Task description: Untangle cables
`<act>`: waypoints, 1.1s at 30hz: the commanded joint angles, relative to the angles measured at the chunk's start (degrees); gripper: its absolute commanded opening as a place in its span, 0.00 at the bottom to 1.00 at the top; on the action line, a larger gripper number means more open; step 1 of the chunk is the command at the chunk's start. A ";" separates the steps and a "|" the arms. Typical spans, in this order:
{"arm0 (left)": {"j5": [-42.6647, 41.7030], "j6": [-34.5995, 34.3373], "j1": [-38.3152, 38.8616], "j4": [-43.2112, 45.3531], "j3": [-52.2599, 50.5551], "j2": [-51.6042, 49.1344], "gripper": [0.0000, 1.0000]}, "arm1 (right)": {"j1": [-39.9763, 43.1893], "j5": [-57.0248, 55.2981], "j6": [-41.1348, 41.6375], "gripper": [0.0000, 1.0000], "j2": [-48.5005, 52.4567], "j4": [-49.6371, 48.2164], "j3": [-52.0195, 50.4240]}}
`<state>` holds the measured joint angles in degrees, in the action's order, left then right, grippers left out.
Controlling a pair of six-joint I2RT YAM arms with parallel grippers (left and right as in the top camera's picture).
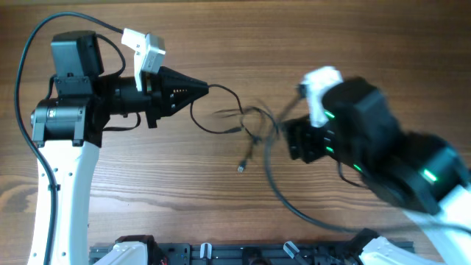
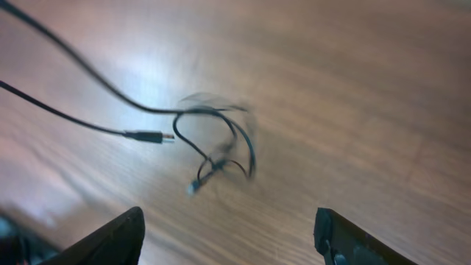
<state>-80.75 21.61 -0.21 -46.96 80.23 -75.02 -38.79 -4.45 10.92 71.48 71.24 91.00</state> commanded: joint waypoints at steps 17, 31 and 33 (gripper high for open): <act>-8.02 -1.51 -3.19 7.82 0.31 16.04 0.04 | 0.17 5.97 -4.74 0.91 10.19 -5.18 -0.07; 15.08 -5.97 -3.19 3.23 0.31 16.28 0.04 | 0.09 25.94 -32.20 1.00 11.82 7.15 -2.54; 15.08 -5.97 -3.19 3.67 0.31 15.61 0.04 | 0.07 25.97 -34.05 1.00 12.35 7.67 -2.97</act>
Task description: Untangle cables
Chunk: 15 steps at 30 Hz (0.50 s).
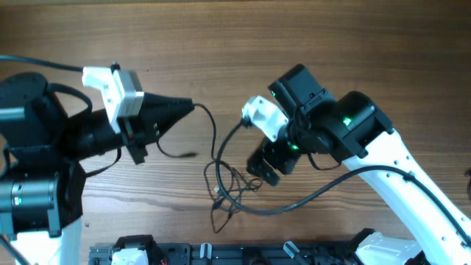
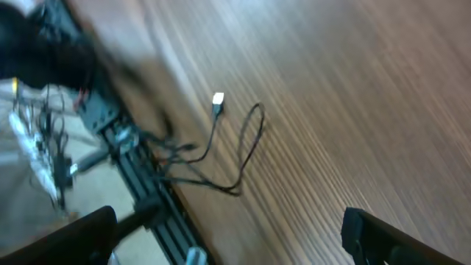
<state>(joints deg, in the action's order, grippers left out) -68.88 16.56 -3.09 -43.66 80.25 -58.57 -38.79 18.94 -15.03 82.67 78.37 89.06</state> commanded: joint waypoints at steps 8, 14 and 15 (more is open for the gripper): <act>3.15 -1.01 -0.31 4.11 0.28 -0.57 0.04 | 0.07 3.63 -12.02 1.00 2.32 -10.21 -10.93; 3.15 -1.03 -0.31 4.24 0.28 -0.13 0.04 | 0.07 3.69 -11.96 1.00 2.32 -20.28 -17.40; 3.15 -1.11 -0.31 4.24 0.28 -0.13 0.04 | 0.09 3.98 -11.98 1.00 2.36 -22.38 -18.73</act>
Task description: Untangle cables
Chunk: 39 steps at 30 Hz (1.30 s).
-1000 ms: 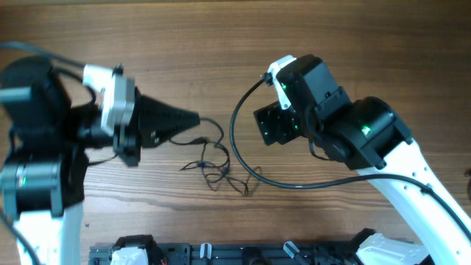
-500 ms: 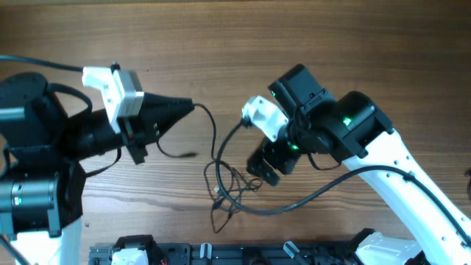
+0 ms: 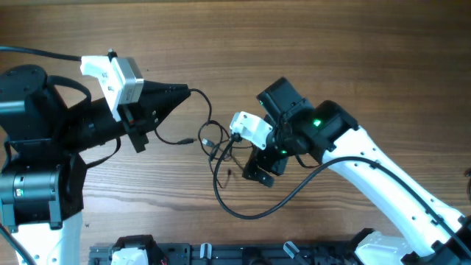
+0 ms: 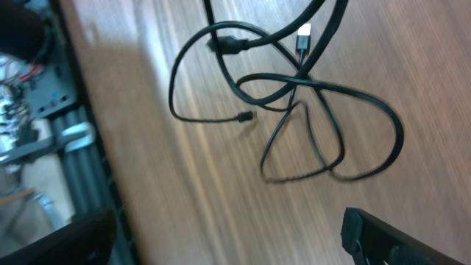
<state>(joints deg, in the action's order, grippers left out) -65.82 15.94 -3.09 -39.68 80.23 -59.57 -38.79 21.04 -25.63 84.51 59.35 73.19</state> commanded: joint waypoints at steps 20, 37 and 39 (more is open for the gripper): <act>-1.64 -1.88 -0.31 0.04 0.31 1.20 0.04 | 0.15 -19.43 24.09 1.00 0.52 -29.53 -10.75; -1.68 -1.88 -0.31 -0.22 0.31 1.20 0.04 | 0.13 -20.15 50.27 0.23 9.68 -27.56 -10.93; -1.68 -1.88 -0.31 -0.35 0.31 1.20 0.04 | 0.13 -19.91 50.47 0.04 10.84 -27.56 -10.93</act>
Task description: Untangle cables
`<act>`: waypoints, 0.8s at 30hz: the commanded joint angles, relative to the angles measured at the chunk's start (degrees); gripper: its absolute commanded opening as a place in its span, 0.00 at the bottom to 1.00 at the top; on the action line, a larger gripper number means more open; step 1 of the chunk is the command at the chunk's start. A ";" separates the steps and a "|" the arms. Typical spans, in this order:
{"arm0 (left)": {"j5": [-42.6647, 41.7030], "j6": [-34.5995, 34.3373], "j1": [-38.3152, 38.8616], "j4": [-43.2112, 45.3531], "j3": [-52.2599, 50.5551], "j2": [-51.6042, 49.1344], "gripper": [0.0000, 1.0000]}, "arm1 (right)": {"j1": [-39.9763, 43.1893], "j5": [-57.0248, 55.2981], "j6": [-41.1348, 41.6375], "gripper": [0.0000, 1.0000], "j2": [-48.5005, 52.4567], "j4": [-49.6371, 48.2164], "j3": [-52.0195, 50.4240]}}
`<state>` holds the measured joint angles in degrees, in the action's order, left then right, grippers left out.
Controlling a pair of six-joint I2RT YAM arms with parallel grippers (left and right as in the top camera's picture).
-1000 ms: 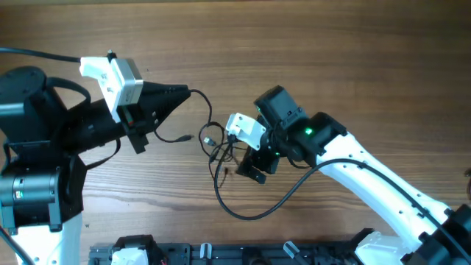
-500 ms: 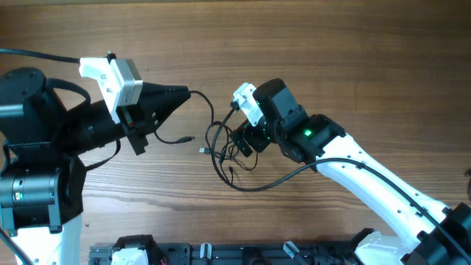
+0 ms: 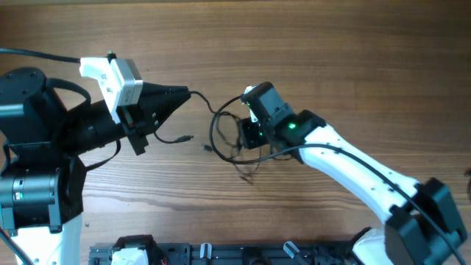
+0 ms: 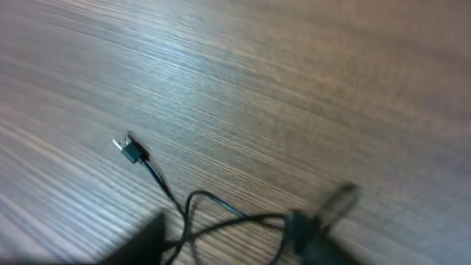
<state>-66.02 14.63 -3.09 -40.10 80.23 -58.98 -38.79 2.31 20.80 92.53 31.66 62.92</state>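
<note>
Thin black cables lie in a loose tangle point(image 3: 224, 136) on the wooden table point(image 3: 353, 51), with one small plug point(image 3: 185, 138) trailing left. My left gripper point(image 3: 187, 94) is shut on one cable end that runs down into the tangle. My right gripper point(image 3: 246, 137) is low over the tangle's right side. In the blurred right wrist view its fingers point(image 4: 143, 239) stand apart, with looped cable strands point(image 4: 221, 221) between them and my right gripper point(image 4: 232, 237) not clamped on any. A silver-tipped plug point(image 4: 130, 149) lies beyond.
A black rail point(image 3: 243, 254) runs along the table's front edge. The left arm's bulky body point(image 3: 44, 147) fills the left side, and the right arm's white link point(image 3: 360, 177) crosses the lower right. Thin loose strands point(image 3: 246, 168) lie just in front of the tangle.
My right gripper has moved up and left, from the tangle's lower right to low over its right side, and its fingers stand closer together. The tangle has shifted slightly. The left gripper has not moved.
First my left gripper held a cable end and the right was open, right of the tangle. Then the left arm had shifted and the tangle lay nearer the front edge. Later the tangle was mid-table under the open right gripper, which now straddles its strands.
</note>
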 commanded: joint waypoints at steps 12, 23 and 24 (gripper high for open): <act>-1.44 -0.57 -0.31 -0.81 0.31 0.59 0.04 | 0.20 -1.42 4.68 0.04 0.85 -0.70 -0.31; 8.35 -5.09 -2.58 -1.31 0.31 0.59 0.04 | 5.38 -37.29 10.38 0.04 -12.92 13.29 -0.31; 10.21 -5.09 -3.17 -1.88 0.31 0.59 0.04 | 6.14 -38.29 10.88 0.04 -14.03 14.19 -0.31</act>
<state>-63.31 12.82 -4.25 -41.30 80.09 -58.98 -35.53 -20.14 27.40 83.57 42.87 62.89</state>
